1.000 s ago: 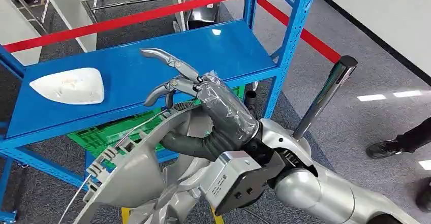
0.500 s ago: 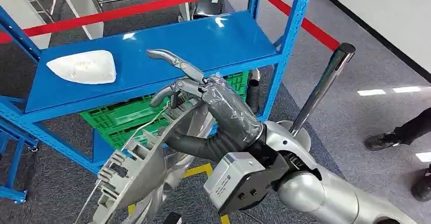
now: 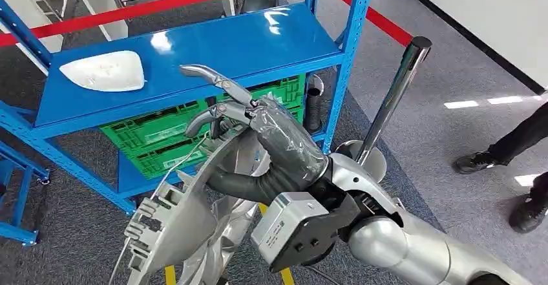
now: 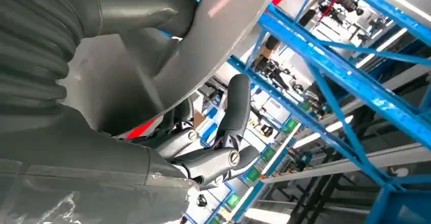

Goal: Take the parts from the cabinet and place them on the table.

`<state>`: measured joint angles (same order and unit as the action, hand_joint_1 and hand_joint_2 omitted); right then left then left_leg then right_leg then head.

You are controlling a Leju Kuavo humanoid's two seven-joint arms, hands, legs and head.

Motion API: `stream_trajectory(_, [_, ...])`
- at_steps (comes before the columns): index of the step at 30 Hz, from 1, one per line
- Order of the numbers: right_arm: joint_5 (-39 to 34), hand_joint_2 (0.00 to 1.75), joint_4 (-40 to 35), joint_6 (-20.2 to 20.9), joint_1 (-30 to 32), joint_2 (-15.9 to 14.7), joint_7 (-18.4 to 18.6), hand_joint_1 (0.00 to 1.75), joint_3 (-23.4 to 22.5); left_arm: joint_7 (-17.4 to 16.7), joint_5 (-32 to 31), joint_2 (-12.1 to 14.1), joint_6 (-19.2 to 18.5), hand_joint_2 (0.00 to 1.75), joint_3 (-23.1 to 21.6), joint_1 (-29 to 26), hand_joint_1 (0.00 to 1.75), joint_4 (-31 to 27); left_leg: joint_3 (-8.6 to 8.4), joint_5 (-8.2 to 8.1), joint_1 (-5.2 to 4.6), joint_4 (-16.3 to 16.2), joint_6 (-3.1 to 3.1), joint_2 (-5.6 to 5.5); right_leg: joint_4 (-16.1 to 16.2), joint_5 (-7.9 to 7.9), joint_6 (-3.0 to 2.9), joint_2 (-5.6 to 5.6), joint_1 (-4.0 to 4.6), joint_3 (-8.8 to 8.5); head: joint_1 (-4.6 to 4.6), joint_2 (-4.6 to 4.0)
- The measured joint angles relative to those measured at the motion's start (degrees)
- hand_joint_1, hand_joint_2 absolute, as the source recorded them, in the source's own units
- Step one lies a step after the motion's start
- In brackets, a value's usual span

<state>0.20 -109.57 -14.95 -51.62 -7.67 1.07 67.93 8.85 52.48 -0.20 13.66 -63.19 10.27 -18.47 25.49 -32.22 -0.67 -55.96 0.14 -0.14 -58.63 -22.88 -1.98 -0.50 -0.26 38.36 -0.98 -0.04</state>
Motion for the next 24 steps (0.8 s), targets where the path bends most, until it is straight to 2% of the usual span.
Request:
stream_trajectory(2, [0.02, 1.75, 0.0, 0.02, 0.03, 0.02, 0.09, 1.75, 0.0, -0.09, 0.02, 0.0, 0.04, 1.75, 0.0, -0.28, 0.0, 0.0, 0.48, 1.23, -0.23, 0.42, 0.8, 0.03, 0.73, 1.29, 0.78, -0.04, -0.1, -0.06, -0.02, 0.0])
stream_trajectory(3, [0.02, 1.75, 0.0, 0.0, 0.09, -0.07, 0.07, 1.75, 0.0, -0.09, 0.02, -0.05, 0.07, 1.75, 0.02, -0.35, 0.0, 0.0, 0.94, 2.29, 0.4, 1.07, 0.94, 0.56, 0.32, 0.32, 1.03, 0.19, -0.17, 0.38, -0.11, 0.0])
stream_trajectory(4, [0.02, 1.75, 0.0, -0.02, -0.09, -0.07, 0.09, 1.75, 0.0, -0.13, 0.02, -0.09, 0.04, 1.75, 0.02, -0.35, 0.0, 0.0, 1.59, 2.98, 0.34, 1.29, 1.38, 0.44, -1.32, -2.77, 1.31, 0.23, -0.09, 1.07, 0.18, 0.0])
stream_trajectory(5, [0.02, 1.75, -0.02, -0.02, -0.06, -0.09, 0.09, 1.75, 0.0, -0.13, 0.02, -0.13, 0.02, 1.75, 0.0, -0.34, 0.0, 0.0, 2.4, 3.8, 0.36, 1.08, 1.66, 0.53, -4.7, -6.38, 1.48, 0.24, -0.15, 1.99, 0.45, 0.0])
stream_trajectory(6, [0.02, 1.75, -0.02, -0.02, 0.05, -0.09, 0.09, 1.75, 0.04, -0.13, 0.0, -0.24, -0.02, 1.75, 0.0, -0.36, 0.0, -0.02, 3.28, 4.43, 0.35, 1.06, 1.67, 0.55, -8.87, -9.53, 1.64, 0.24, -0.25, 2.96, 0.83, 0.0])
stream_trajectory(7, [0.02, 1.75, -0.02, -0.02, 0.19, -0.11, 0.09, 1.75, 0.07, -0.09, 0.0, -0.28, -0.02, 1.75, 0.0, -0.34, 0.0, 0.0, 4.26, 5.17, 0.34, 0.95, 1.65, 0.56, -13.35, -11.6, 1.85, 0.24, -0.28, 3.86, 0.9, 0.0])
stream_trajectory(8, [0.02, 1.75, 0.0, -0.02, 0.3, -0.15, 0.09, 1.75, 0.11, -0.09, 0.0, -0.26, -0.02, 1.75, 0.02, -0.29, 0.0, 0.0, 5.27, 5.84, 0.34, 0.79, 1.6, 0.6, -16.62, -11.83, 2.0, 0.23, -0.3, 4.21, 0.96, 0.0])
stream_trajectory(9, [0.02, 1.75, 0.0, -0.02, 0.41, -0.2, 0.09, 1.75, 0.15, -0.05, -0.02, -0.26, 0.02, 1.75, 0.04, -0.23, 0.0, 0.0, 6.27, 6.45, 0.34, 0.58, 1.51, 0.63, -17.28, -10.24, 2.09, 0.22, -0.37, 3.51, 1.09, 0.0])
stream_trajectory(10, [0.02, 1.75, 0.0, -0.02, 0.43, -0.2, 0.09, 1.75, 0.22, 0.04, -0.02, -0.28, 0.07, 1.75, 0.04, -0.08, 0.0, 0.0, 7.27, 6.99, 0.34, 0.3, 1.38, 0.63, -15.6, -8.05, 2.08, 0.21, -0.45, 1.64, 1.18, 0.0])
stream_trajectory(11, [0.02, 1.75, -0.02, -0.02, 0.42, -0.2, 0.09, 1.75, 0.26, 0.07, -0.02, -0.28, 0.11, 1.75, 0.07, 0.07, 0.0, 0.0, 8.2, 7.38, 0.35, -0.11, 1.22, 0.63, -12.12, -6.31, 2.01, 0.18, -0.5, -1.07, 1.18, 0.0])
stream_trajectory(12, [0.02, 1.75, -0.02, -0.02, 0.36, -0.2, 0.09, 1.75, 0.24, 0.09, -0.02, -0.28, 0.13, 1.75, 0.07, 0.2, 0.0, -0.02, 9.0, 7.73, 0.37, -0.64, 1.02, 0.59, -7.44, -5.72, 1.9, 0.11, -0.53, -4.51, 1.25, 0.0])
stream_trajectory(13, [0.02, 1.75, -0.02, -0.02, 0.27, -0.2, 0.09, 1.75, 0.24, 0.13, -0.02, -0.28, 0.18, 1.75, 0.07, 0.36, 0.0, -0.02, 9.66, 7.96, 0.21, -1.33, 0.73, 0.5, -2.44, -7.06, 1.74, -0.02, -0.51, -8.26, 1.36, 0.0])
stream_trajectory(14, [0.02, 1.75, -0.04, -0.02, 0.24, -0.11, 0.09, 1.75, 0.24, 0.15, 0.0, -0.26, 0.2, 1.75, 0.09, 0.49, 0.0, 0.0, 10.33, 8.18, -0.03, -1.92, 0.5, 0.45, 1.0, -8.34, 1.3, 0.19, -0.43, -10.17, 1.4, 0.0])
stream_trajectory(15, [0.02, 1.75, -0.04, -0.02, 0.28, -0.11, 0.09, 1.75, 0.2, 0.2, -0.02, -0.26, 0.24, 1.75, 0.09, 0.48, 0.0, 0.0, 10.64, 8.8, -0.04, -2.01, 0.07, 0.47, 0.99, -8.38, 0.96, 0.16, -0.33, -9.58, 1.25, 0.0])
stream_trajectory(17, [0.04, 1.75, -0.02, -0.02, 0.32, -0.13, 0.09, 1.75, 0.22, 0.28, -0.02, -0.15, 0.33, 1.75, 0.09, 0.49, 0.0, 0.0, 11.1, 9.8, 0.13, -1.86, -0.53, 0.46, 0.84, -7.52, 0.16, 0.19, -0.17, -8.68, 1.25, 0.0])
stream_trajectory(18, [0.04, 1.75, 0.0, -0.02, 0.26, -0.13, 0.09, 1.75, 0.24, 0.31, -0.02, -0.06, 0.33, 1.75, 0.09, 0.48, 0.0, 0.0, 11.47, 9.47, 0.27, -2.03, -0.75, 0.38, 1.0, -6.83, -0.39, -0.09, -0.61, -8.18, 1.36, 0.0])
stream_trajectory(19, [0.04, 1.75, 0.0, 0.0, 0.29, -0.09, 0.09, 1.75, 0.28, 0.35, -0.02, -0.09, 0.33, 1.75, 0.09, 0.5, 0.0, 0.0, 12.04, 6.79, 0.27, -3.18, -1.29, 0.26, 0.98, -6.16, -0.61, -0.11, -0.55, -7.47, 1.05, 0.0])
stream_trajectory(20, [0.04, 1.75, 0.0, 0.0, 0.22, -0.07, 0.09, 1.75, 0.26, 0.37, -0.02, -0.07, 0.33, 1.75, 0.09, 0.57, 0.0, 0.0, 12.7, 3.09, 0.42, -6.18, -1.65, 0.26, 0.97, -5.57, -0.93, -0.14, -0.57, -6.75, 0.59, 0.0])
stream_trajectory(21, [0.04, 1.75, 0.0, 0.0, 0.23, -0.04, 0.09, 1.75, 0.28, 0.37, -0.02, 0.02, 0.35, 1.75, 0.11, 0.63, 0.0, 0.0, 13.35, -0.34, 0.53, -10.49, -1.91, 0.25, 0.94, -4.94, -1.05, -0.14, -0.48, -6.06, 0.35, 0.0])
stream_trajectory(22, [0.04, 1.75, 0.02, 0.04, 0.28, -0.04, 0.11, 1.75, 0.31, 0.37, -0.02, 0.07, 0.41, 1.75, 0.11, 0.67, 0.0, 0.0, 13.88, -2.86, 0.56, -14.98, -2.05, 0.25, 0.89, -4.32, -1.09, -0.14, -0.37, -5.24, 0.28, 0.0])
stream_trajectory(23, [0.04, 1.75, 0.07, 0.04, 0.33, -0.04, 0.13, 1.75, 0.33, 0.37, 0.0, 0.07, 0.46, 1.75, 0.11, 0.65, 0.0, 0.0, 13.9, -3.82, 0.56, -17.92, -2.07, 0.24, 0.78, -3.76, -1.12, -0.12, -0.27, -4.4, 0.24, 0.0])
stream_trajectory(24, [0.04, 1.75, 0.11, 0.04, 0.33, -0.04, 0.13, 1.75, 0.35, 0.31, 0.11, 0.09, 0.5, 1.75, 0.09, 0.6, 0.0, 0.0, 13.1, -3.01, 0.56, -18.91, -1.95, 0.24, 0.6, -3.06, -1.12, -0.09, -0.18, -3.29, 0.15, 0.0])
